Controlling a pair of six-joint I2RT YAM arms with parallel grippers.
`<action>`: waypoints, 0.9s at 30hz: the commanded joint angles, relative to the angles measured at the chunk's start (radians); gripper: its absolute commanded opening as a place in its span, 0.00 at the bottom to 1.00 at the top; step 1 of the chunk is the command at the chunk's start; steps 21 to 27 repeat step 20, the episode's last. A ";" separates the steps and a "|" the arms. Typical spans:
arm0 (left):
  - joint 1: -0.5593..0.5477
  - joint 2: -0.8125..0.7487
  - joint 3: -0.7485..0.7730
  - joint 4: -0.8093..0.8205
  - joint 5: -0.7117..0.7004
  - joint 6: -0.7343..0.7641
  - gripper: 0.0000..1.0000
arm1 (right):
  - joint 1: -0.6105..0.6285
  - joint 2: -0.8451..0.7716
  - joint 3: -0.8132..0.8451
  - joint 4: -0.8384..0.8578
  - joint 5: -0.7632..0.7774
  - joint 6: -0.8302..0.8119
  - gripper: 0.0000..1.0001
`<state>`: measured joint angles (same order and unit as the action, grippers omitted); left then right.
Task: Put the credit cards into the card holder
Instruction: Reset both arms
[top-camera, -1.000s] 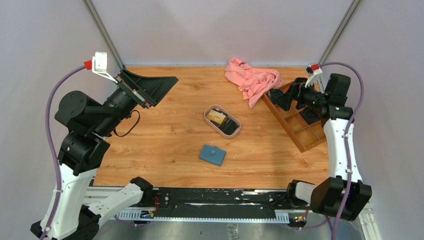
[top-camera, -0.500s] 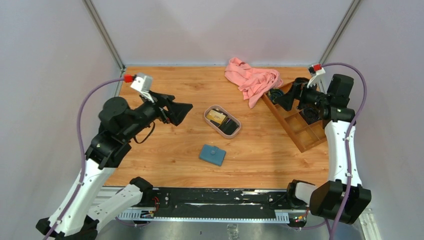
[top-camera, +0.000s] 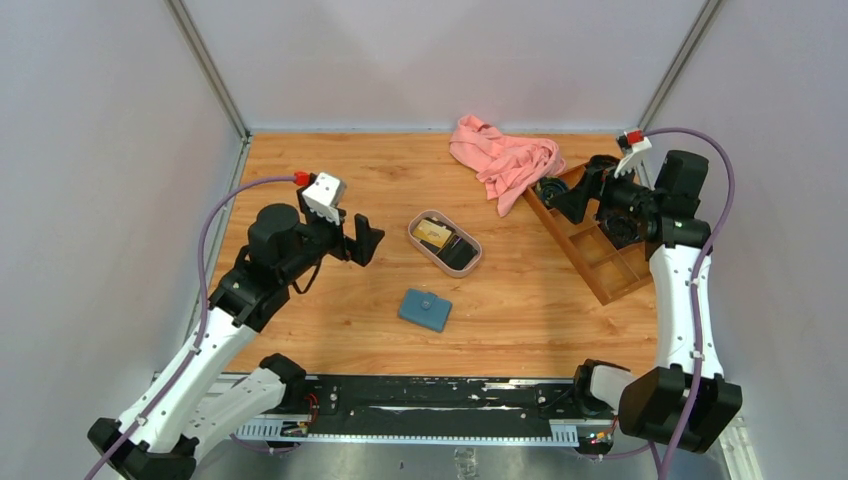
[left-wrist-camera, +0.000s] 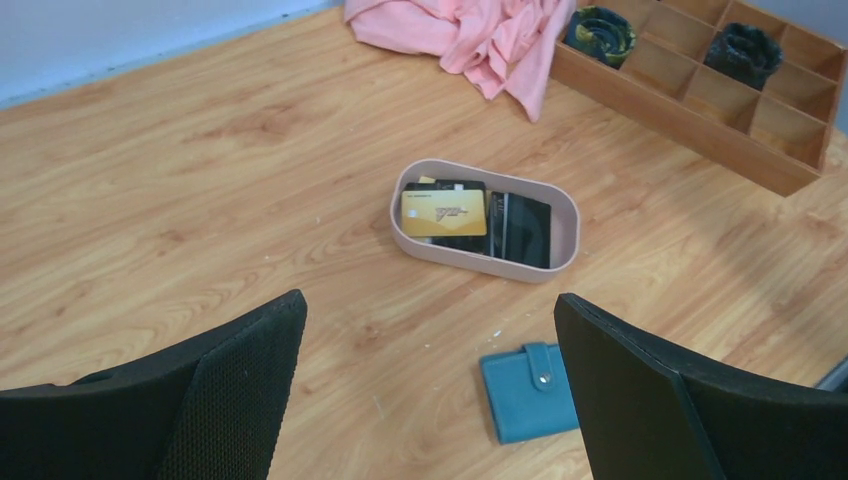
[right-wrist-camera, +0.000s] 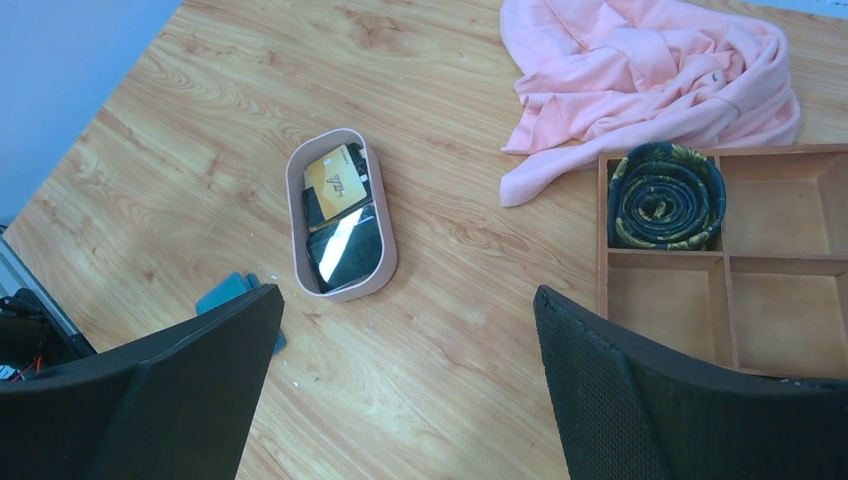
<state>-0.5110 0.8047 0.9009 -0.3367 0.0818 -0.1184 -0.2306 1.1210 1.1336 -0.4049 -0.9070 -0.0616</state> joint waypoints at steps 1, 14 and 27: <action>0.022 -0.041 -0.049 0.032 -0.073 0.069 1.00 | -0.016 -0.013 -0.023 0.022 -0.012 -0.018 1.00; 0.023 -0.103 -0.089 0.079 -0.009 0.050 1.00 | -0.021 -0.065 -0.066 0.059 0.005 -0.014 1.00; 0.023 -0.114 -0.098 0.089 0.001 0.052 1.00 | -0.039 -0.071 -0.075 0.072 -0.017 0.002 1.00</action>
